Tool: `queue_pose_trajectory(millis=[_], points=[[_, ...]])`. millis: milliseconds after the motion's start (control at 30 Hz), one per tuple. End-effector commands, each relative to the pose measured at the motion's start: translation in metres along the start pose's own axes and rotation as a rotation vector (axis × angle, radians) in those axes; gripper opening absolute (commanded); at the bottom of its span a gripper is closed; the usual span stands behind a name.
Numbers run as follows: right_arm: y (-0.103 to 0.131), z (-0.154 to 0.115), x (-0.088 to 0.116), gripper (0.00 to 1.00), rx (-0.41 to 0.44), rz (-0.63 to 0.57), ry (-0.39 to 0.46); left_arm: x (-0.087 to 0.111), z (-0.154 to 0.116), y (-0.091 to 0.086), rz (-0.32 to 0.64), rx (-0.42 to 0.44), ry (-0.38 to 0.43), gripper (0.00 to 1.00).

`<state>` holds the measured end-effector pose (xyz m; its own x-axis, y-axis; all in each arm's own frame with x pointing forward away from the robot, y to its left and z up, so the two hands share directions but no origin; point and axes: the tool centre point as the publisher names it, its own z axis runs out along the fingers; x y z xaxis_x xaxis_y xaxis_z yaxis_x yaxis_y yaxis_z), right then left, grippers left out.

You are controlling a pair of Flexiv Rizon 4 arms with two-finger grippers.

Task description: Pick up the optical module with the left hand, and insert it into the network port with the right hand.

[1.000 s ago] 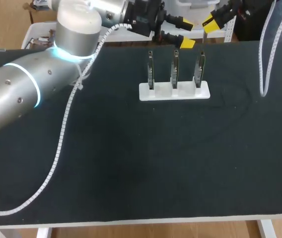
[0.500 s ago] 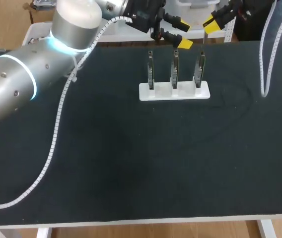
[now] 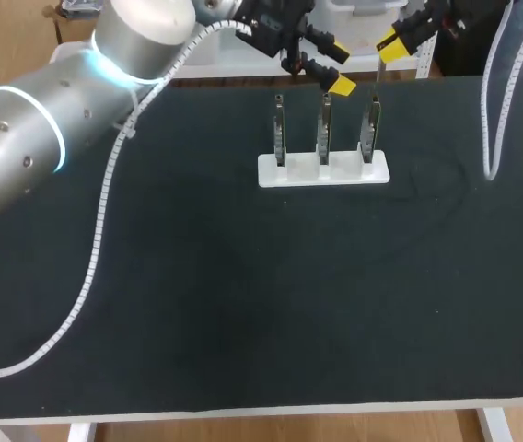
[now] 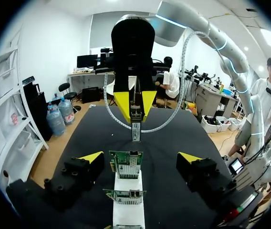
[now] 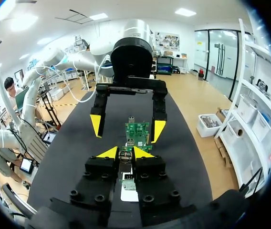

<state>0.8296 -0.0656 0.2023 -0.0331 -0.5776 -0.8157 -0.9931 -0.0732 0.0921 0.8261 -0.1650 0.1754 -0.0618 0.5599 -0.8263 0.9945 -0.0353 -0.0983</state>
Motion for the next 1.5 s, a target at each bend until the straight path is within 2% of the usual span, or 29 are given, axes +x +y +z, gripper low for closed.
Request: queue_pose_trajectory(millis=[33, 267, 400, 1500], points=[[-0.008, -0.002, -0.001, 0.0, -0.431, 0.001, 0.003, -0.002, 0.0, 0.009, -0.005, 0.015, 0.028, 1.0], [-0.008, -0.003, -0.001, 0.0, -0.433, 0.0, 0.005, -0.001, 0.001, 0.01, -0.008, 0.018, 0.059, 1.0], [-0.009, -0.003, -0.001, 0.0, -0.433, -0.002, 0.004, -0.004, 0.003, 0.008, 0.031, 0.004, 0.082, 1.0], [-0.004, -0.008, 0.004, 0.0, -0.427, 0.01, 0.002, -0.005, 0.023, 0.01, 0.028, 0.035, 0.059, 1.0]])
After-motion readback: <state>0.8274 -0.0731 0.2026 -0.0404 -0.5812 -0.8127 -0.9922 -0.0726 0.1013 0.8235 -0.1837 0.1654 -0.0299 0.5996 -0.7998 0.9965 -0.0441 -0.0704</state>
